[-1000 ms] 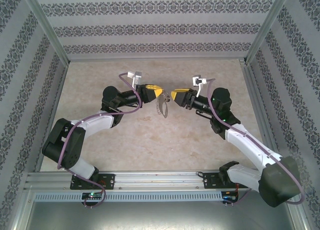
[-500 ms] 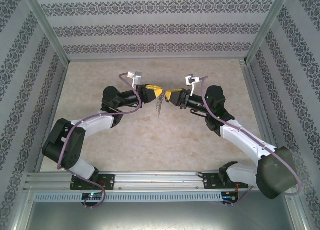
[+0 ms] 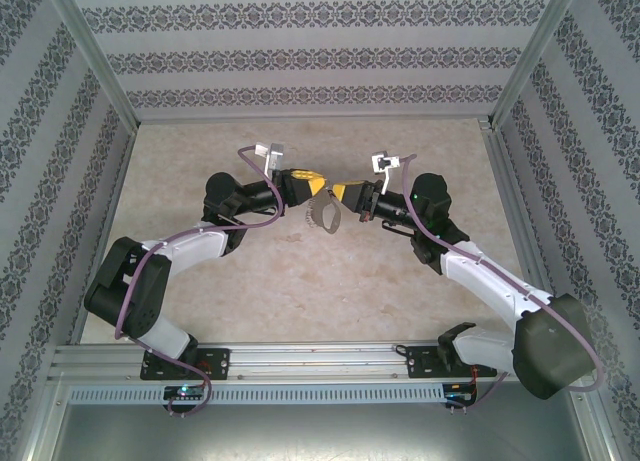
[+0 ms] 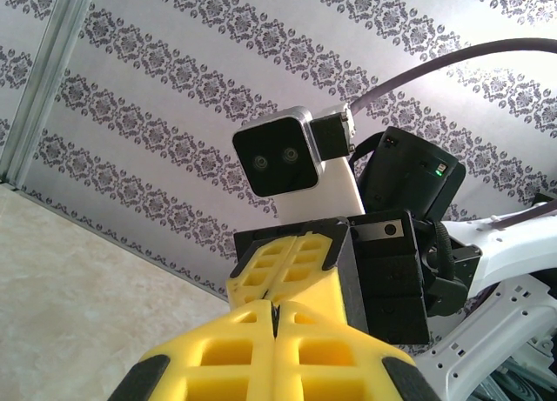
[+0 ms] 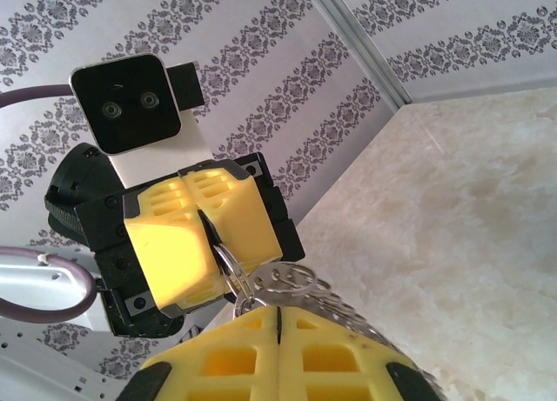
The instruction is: Put the keys on the keyring
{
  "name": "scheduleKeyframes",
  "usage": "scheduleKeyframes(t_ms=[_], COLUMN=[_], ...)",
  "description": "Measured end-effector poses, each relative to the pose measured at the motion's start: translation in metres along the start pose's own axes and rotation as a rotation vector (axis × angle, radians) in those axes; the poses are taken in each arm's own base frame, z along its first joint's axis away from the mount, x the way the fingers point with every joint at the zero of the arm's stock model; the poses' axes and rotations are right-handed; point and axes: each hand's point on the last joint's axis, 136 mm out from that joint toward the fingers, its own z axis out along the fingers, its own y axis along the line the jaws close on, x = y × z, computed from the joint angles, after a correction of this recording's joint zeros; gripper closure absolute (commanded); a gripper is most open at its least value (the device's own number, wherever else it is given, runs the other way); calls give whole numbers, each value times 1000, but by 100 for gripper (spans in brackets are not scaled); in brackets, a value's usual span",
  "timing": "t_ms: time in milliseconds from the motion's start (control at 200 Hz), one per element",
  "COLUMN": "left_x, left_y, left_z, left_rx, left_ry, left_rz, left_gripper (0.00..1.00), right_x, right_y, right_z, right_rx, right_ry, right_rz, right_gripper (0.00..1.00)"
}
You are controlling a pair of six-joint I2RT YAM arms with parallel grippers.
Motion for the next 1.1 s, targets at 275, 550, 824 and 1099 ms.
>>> scheduleKeyframes(t_ms=[275,550,824,1099], left_x=[0,0,0,-5], left_y=[0,0,-2,-8], left_z=[0,0,0,3], left_rx=[0,3,8,29], left_ry=[0,3,3,-4], left_rz=[0,0,4,8], left_gripper=[100,100,100,100], right_x=[6,10,14,10], right_y=[3,4,-1,-11], right_z=[4,7,7,-7], right_rx=[-17,-25,-7,42], right_ry=[20,34,53,40], right_rz=[3,3,11,23], right_gripper=[100,100,79,70])
